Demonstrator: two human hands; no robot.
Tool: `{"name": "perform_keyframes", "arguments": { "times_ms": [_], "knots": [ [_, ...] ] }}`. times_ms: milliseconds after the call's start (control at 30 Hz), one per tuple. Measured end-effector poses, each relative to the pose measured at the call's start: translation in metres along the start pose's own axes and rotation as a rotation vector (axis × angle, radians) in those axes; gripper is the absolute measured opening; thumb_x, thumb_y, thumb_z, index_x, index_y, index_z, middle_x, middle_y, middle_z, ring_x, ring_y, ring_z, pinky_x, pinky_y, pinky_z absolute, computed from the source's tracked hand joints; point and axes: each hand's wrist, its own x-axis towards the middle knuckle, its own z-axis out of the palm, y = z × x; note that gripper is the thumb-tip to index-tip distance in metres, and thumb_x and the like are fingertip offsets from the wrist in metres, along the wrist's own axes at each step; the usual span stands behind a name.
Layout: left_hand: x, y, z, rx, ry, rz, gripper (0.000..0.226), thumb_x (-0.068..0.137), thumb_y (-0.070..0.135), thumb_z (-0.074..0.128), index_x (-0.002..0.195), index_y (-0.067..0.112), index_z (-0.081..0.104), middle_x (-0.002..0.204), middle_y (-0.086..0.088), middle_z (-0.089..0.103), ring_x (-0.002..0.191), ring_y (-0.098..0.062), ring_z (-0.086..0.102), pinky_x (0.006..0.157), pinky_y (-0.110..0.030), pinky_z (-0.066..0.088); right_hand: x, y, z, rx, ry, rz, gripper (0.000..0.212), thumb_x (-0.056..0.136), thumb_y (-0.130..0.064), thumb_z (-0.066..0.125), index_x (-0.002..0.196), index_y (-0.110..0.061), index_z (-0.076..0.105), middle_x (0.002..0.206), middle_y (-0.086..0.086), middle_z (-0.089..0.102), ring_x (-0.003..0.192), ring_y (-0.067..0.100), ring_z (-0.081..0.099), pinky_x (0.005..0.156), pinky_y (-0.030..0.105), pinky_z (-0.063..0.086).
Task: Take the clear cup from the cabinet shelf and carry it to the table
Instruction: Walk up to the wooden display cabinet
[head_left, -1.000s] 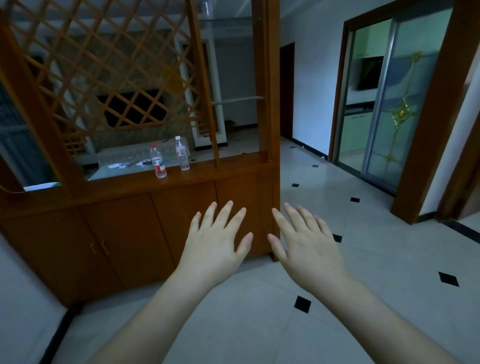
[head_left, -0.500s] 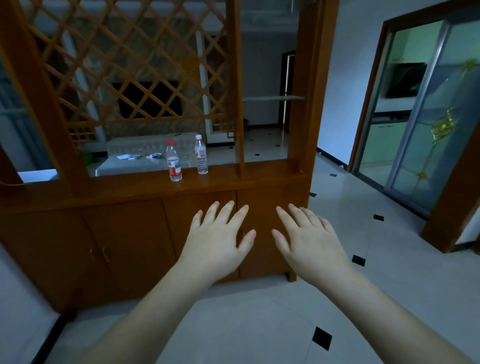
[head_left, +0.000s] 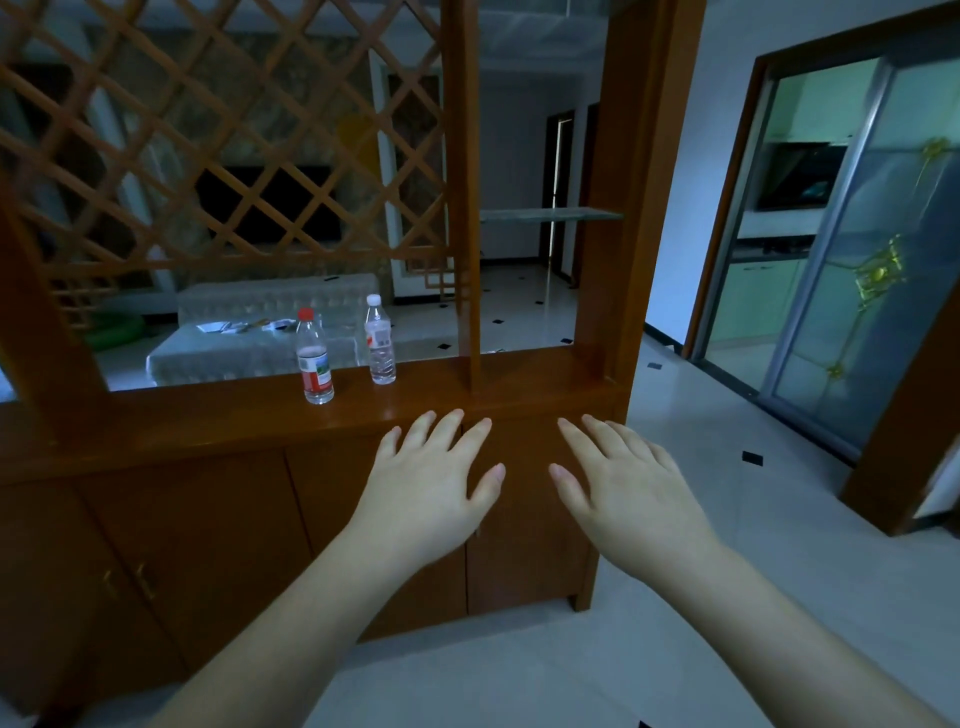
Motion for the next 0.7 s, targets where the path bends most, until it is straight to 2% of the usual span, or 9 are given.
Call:
{"name": "perform_keyframes", "arguments": {
  "times_ms": [167,367,533,700],
  "knots": [
    [0.072,0.018,0.004,0.013,0.026,0.012,0.065,0.093,0.066,0.019,0.152,0.04,0.015,0.164,0.003,0.02,0.15,-0.022,0.012,0.119,-0.05,0.01,0.066,0.043,0.011,0.012,0.027,-0.012,0.063,0.091,-0.061,0.014,0.146,-0.033,0.025,0.151,-0.001,0.037,0.139,0.021,0.031,0.11,0.042,0.025],
    [0.169,0.055,0.002,0.021,0.013,0.006,0.06,0.096,0.06,0.027,0.152,0.039,0.02,0.163,0.004,0.023,0.149,-0.021,0.016,0.118,-0.048,0.011,0.151,0.104,0.006,0.053,0.055,-0.053,0.06,0.093,-0.059,0.019,0.145,-0.03,0.028,0.148,0.0,0.042,0.135,0.021,0.037,0.107,0.042,0.03],
    [0.243,0.066,-0.005,0.029,0.035,0.029,0.059,0.096,0.058,0.03,0.151,0.036,0.026,0.16,0.003,0.032,0.146,-0.02,0.025,0.115,-0.049,0.02,0.219,0.15,-0.004,0.022,0.088,-0.109,0.057,0.095,-0.055,0.024,0.144,-0.026,0.031,0.144,0.002,0.046,0.13,0.022,0.041,0.102,0.041,0.035],
    [0.309,0.057,-0.024,0.043,0.015,0.041,0.06,0.096,0.058,0.031,0.151,0.035,0.027,0.158,0.003,0.034,0.142,-0.02,0.032,0.11,-0.049,0.029,0.278,0.169,-0.013,-0.001,0.104,-0.159,0.058,0.095,-0.053,0.024,0.145,-0.024,0.028,0.146,0.005,0.044,0.13,0.026,0.04,0.1,0.043,0.035]
  ]
}}
